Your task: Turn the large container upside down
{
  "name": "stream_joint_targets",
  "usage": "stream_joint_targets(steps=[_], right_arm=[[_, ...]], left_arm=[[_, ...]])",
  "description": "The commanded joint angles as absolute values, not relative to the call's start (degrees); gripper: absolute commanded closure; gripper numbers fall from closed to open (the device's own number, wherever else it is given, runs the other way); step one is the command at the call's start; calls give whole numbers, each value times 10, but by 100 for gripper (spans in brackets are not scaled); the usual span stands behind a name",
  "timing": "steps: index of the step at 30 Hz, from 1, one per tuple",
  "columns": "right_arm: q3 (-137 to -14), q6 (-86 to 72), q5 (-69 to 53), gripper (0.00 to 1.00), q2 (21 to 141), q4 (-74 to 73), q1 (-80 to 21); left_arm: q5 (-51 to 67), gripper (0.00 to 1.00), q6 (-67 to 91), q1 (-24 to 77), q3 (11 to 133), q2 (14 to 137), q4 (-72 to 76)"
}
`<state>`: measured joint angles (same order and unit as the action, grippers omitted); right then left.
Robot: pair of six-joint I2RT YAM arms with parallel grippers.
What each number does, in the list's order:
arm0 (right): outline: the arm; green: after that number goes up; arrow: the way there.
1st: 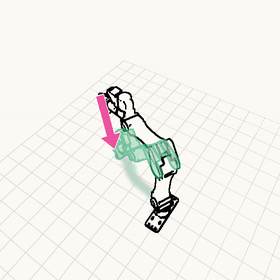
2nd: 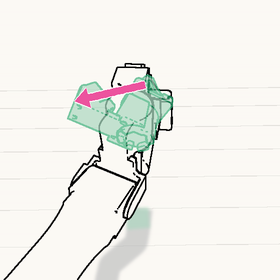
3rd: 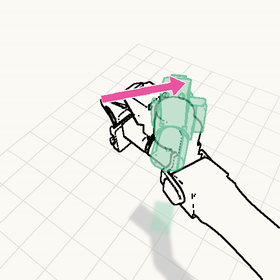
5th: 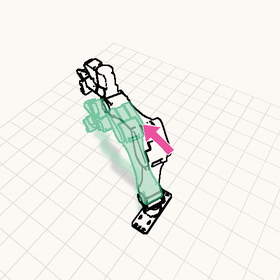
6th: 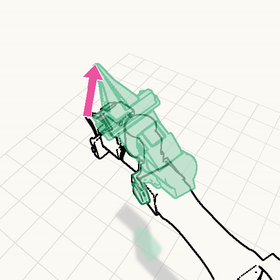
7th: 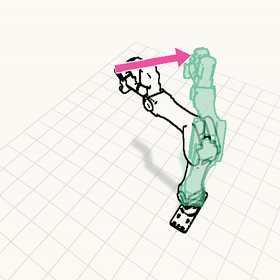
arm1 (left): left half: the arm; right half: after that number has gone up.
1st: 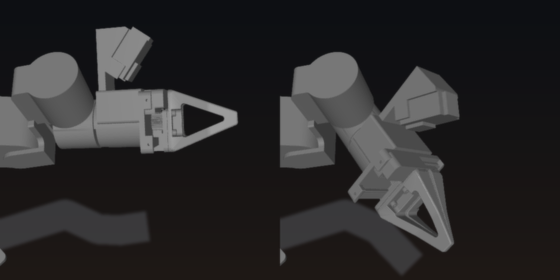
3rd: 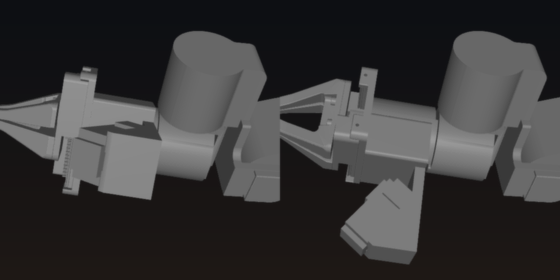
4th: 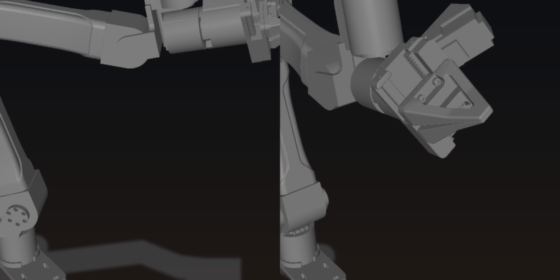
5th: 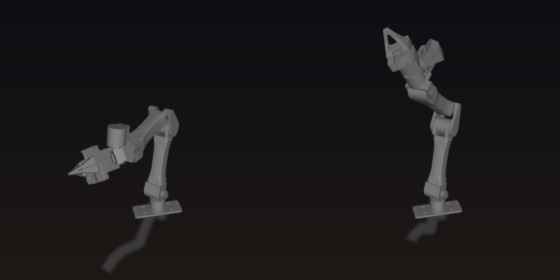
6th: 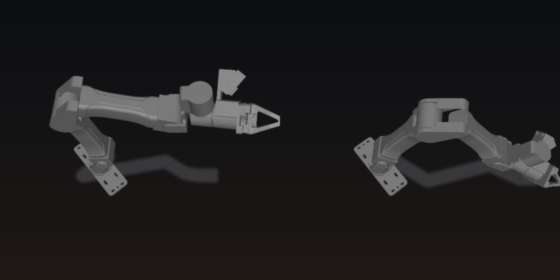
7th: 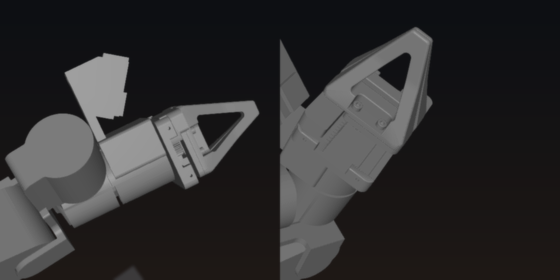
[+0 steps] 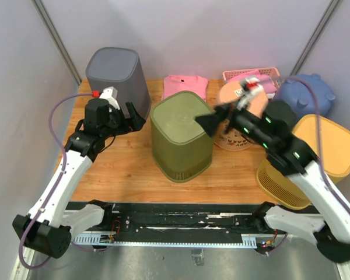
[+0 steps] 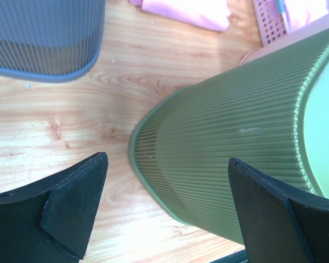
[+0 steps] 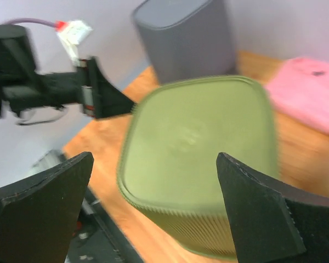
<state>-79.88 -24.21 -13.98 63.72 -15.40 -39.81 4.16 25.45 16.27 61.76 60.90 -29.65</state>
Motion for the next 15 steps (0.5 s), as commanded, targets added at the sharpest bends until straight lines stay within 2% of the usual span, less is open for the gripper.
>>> stream_joint_targets(steps=[1,3,7,15], right_arm=[[-667,-130,75,2,477,-271,-404],[-609,-121,136,2,423,-301,-404],[-572,-128,261,0,375,-366,-403],[-635,-205,453,1,445,-427,-403]], left_arm=[[36,3,219,164,631,552,-305],[39,1,212,164,609,521,-293],[34,1,214,164,543,460,-258],[-10,1,252,164,461,367,-229]])
